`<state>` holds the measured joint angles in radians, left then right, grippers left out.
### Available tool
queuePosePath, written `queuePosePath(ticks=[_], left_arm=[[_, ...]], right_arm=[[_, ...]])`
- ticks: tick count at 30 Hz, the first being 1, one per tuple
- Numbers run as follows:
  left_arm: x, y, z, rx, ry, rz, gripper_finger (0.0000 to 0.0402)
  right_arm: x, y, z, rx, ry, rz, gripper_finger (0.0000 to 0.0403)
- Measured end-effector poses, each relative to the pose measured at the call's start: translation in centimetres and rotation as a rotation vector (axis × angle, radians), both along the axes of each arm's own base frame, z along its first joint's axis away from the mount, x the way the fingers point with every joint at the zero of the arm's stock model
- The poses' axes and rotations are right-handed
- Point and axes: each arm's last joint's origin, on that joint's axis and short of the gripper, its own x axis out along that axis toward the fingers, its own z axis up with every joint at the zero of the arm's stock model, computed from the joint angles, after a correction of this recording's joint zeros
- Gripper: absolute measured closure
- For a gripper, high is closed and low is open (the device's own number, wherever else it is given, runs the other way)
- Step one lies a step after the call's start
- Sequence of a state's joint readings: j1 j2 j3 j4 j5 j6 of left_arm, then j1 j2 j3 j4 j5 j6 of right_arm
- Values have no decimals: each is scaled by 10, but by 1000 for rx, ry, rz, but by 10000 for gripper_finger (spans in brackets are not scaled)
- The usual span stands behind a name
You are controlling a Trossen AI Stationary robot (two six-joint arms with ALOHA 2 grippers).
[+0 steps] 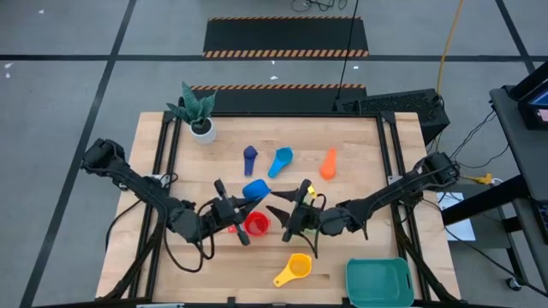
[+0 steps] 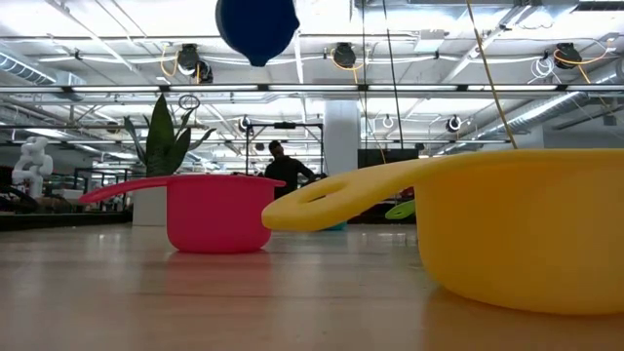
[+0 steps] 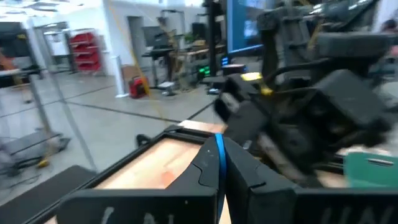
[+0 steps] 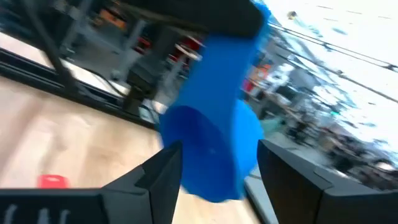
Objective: Nest measuring cups in basket
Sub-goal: Stack the blue measuring cup on top of the red measuring cup
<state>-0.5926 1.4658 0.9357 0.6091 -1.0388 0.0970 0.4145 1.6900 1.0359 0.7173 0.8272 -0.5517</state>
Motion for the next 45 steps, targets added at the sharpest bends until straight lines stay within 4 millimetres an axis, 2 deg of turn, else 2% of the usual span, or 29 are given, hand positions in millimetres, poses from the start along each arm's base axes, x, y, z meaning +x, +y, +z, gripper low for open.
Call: queuePosePath(ticks=[7,12,20,23,27,31,35,39,45], left_arm=[[0,0,-1,-18,-23,-38,398],[3,1,1,-56,-53,-126,398],[3,1,1,-63,-58,-133,382],[3,0,1,-53,-54,-159,356],[0,-6,1,0,-32,-192,296],[-12,-11,8,64,-17,-140,234],[-29,-20,17,151,24,-106,193],[-47,-29,24,246,69,-90,180],[-60,-37,25,390,160,-26,187]], right_arm=[[1,-1,-5,-39,21,-62,231],[1,-1,-5,-40,24,-64,291],[1,-1,-6,-44,32,-66,392],[1,-1,-6,-44,33,-63,394],[1,0,-6,-46,35,-55,399],[-3,0,-2,-46,50,-53,401],[-11,-1,6,-11,78,-50,401],[-23,-6,14,68,119,-24,402],[-35,-22,20,346,202,148,402]])
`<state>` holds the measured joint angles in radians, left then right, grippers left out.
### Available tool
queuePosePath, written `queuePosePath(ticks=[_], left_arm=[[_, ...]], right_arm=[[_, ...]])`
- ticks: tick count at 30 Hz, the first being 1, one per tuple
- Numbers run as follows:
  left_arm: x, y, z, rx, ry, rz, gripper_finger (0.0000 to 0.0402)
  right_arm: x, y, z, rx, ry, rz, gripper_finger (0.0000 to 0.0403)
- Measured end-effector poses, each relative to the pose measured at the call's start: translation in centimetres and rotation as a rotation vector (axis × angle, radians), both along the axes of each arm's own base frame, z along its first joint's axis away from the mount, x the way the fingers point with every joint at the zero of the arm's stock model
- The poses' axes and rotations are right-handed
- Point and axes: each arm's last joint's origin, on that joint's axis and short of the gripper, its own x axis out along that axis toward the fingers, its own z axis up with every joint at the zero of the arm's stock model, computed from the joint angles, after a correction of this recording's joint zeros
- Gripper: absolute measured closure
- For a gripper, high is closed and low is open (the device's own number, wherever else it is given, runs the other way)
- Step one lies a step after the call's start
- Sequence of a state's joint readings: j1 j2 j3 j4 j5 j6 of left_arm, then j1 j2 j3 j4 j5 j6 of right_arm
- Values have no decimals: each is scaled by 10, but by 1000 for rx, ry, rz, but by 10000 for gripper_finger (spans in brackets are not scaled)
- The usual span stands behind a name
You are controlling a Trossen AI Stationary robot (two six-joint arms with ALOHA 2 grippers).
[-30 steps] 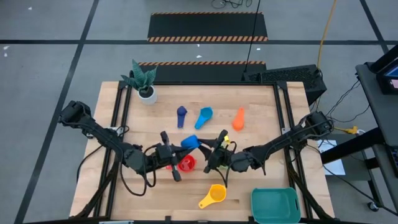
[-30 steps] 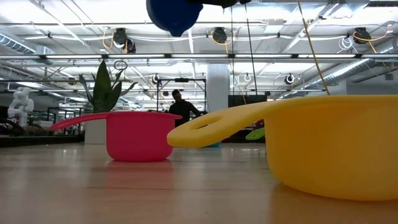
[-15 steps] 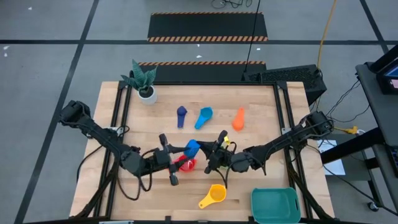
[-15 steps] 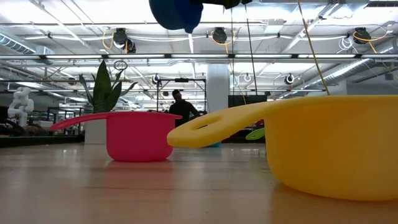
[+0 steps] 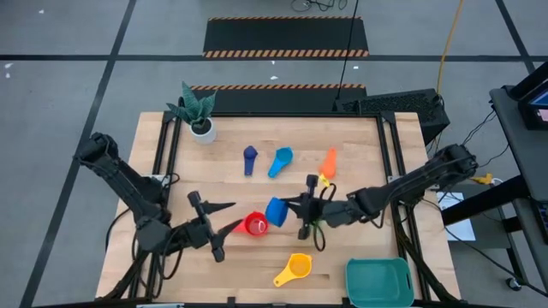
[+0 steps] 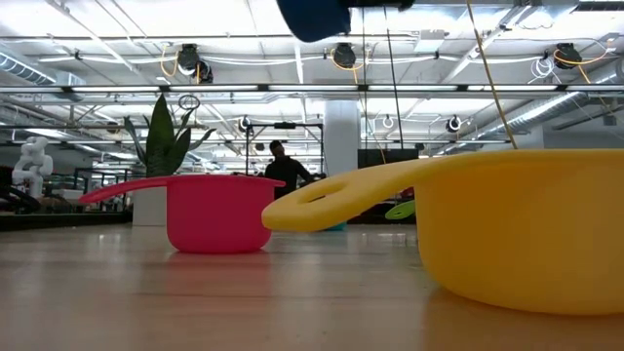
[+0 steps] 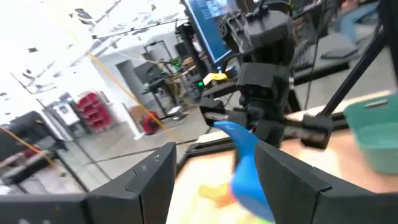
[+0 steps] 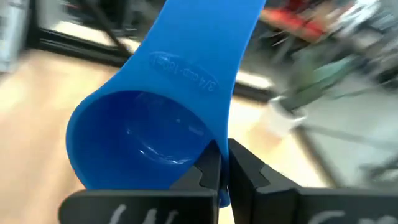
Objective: Nest measuring cups in basket
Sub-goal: Stack the blue measuring cup on top of the red measuring cup
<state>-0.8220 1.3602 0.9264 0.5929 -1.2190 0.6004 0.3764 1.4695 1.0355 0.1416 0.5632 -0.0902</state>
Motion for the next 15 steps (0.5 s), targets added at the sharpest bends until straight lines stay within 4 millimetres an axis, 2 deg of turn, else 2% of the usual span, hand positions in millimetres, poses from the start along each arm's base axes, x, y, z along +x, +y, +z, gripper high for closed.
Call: queuePosePath(ticks=[5,10,15], left_arm=[[-1,-1,0,60,29,9,193],[0,-1,-4,82,50,-9,195],[3,-5,-13,144,106,-179,195]], right_arm=[[0,-5,-5,168,88,155,402],[0,-6,-7,243,121,261,403],[-2,-4,-12,271,153,329,403]])
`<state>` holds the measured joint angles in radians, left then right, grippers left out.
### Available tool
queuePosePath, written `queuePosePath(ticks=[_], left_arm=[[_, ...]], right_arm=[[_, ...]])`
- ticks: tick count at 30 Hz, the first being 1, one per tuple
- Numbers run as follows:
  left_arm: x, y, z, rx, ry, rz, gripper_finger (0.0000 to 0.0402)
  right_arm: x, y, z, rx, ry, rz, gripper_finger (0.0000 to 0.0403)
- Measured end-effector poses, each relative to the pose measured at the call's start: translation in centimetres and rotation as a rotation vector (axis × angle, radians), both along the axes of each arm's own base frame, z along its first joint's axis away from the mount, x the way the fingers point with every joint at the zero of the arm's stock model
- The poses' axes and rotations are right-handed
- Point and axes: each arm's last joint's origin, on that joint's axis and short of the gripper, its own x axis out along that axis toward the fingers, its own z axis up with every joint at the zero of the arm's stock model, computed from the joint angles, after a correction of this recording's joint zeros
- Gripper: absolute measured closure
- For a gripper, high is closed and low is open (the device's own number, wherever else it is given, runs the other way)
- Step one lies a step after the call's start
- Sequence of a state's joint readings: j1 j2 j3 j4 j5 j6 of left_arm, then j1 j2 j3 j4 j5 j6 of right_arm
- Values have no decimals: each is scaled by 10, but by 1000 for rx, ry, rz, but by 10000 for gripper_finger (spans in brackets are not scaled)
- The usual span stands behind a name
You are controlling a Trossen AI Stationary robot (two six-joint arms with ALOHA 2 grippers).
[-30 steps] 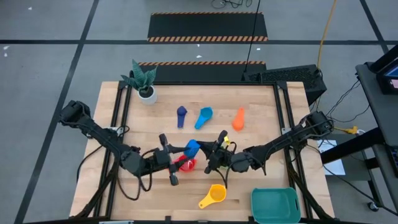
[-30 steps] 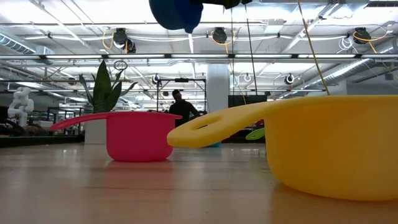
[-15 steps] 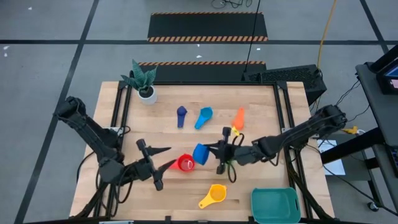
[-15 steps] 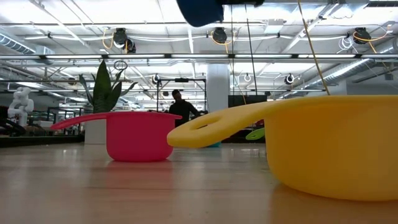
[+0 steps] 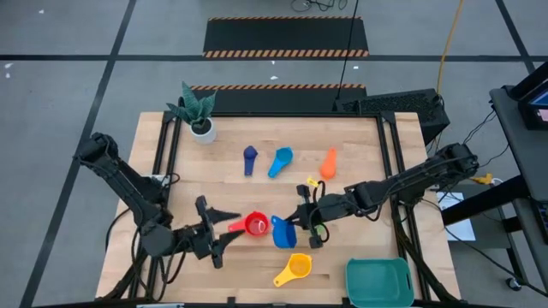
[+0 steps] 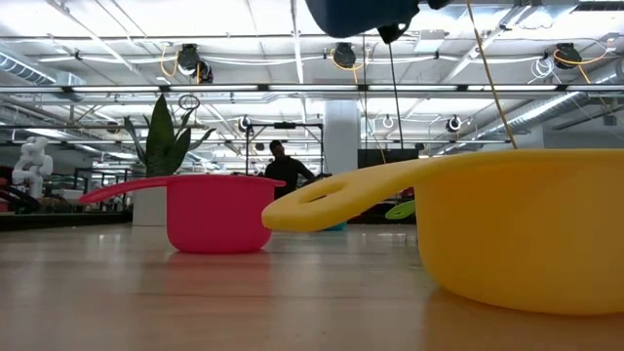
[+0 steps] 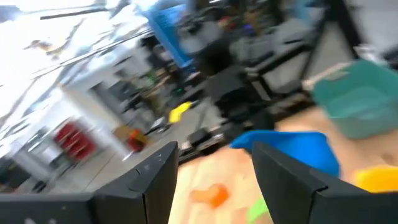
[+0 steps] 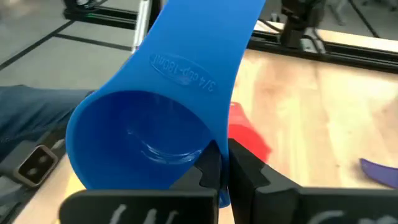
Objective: Nest measuring cups in basket
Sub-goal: Stack the blue measuring cup on top of the red measuring cup
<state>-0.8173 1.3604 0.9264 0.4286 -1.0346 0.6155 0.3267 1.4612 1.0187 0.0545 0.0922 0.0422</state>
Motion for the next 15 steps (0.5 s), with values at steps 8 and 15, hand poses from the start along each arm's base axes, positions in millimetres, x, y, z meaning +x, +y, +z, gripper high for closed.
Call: queuePosePath(ticks=[8,15], left_arm=[[6,-1,-7,28,36,-57,195],[22,-6,-24,115,77,-118,194]], right_arm=[[-1,0,-1,69,25,-11,403],[-3,3,-3,178,87,57,403]])
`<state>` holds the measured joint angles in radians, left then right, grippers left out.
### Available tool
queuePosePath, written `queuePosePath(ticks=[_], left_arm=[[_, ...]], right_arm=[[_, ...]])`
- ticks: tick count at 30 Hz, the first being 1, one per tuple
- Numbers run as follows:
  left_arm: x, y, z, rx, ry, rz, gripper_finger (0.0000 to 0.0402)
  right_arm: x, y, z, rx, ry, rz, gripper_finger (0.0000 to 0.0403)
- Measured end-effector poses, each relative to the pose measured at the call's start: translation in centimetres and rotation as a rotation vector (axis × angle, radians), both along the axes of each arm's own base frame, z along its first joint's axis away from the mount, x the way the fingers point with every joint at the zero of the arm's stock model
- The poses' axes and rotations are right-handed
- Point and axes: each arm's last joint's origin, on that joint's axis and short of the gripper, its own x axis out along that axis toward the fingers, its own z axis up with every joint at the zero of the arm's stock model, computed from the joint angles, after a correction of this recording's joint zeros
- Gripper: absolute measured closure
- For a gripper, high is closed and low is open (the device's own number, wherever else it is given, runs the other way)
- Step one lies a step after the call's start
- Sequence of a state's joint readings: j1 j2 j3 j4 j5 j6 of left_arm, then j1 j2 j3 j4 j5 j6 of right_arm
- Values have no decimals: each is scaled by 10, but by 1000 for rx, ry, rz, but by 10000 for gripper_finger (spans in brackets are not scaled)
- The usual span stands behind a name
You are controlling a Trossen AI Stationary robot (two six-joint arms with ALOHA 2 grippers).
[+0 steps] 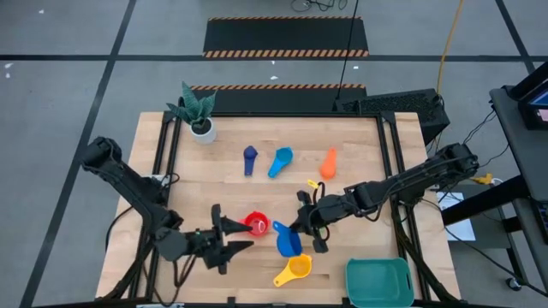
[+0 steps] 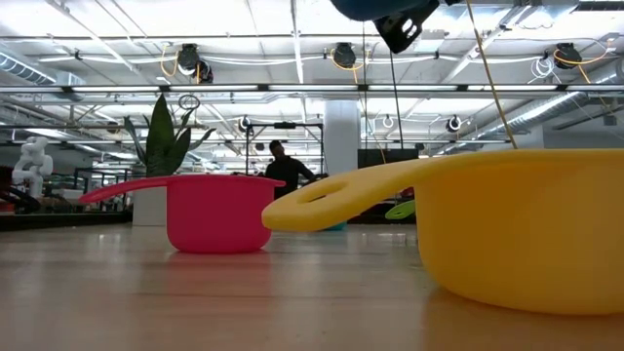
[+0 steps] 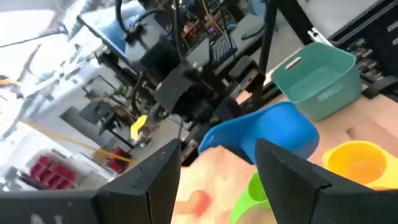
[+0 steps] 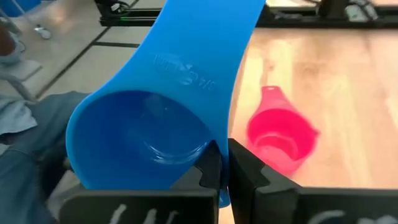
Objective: Nest measuring cups in basket
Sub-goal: Stack the blue measuring cup on top of the red measuring cup
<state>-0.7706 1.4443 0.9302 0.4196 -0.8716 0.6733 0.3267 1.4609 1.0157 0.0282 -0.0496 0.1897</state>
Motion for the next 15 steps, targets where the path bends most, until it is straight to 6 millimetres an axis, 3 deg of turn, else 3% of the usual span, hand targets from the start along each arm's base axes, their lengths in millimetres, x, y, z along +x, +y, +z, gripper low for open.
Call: queuePosePath(ticks=[9,15], left_arm=[[25,-7,-5,75,24,12,194],[38,-2,-15,69,52,-24,194]], right_arm=[[-1,1,-1,22,21,33,400],[-2,5,0,48,20,105,400]])
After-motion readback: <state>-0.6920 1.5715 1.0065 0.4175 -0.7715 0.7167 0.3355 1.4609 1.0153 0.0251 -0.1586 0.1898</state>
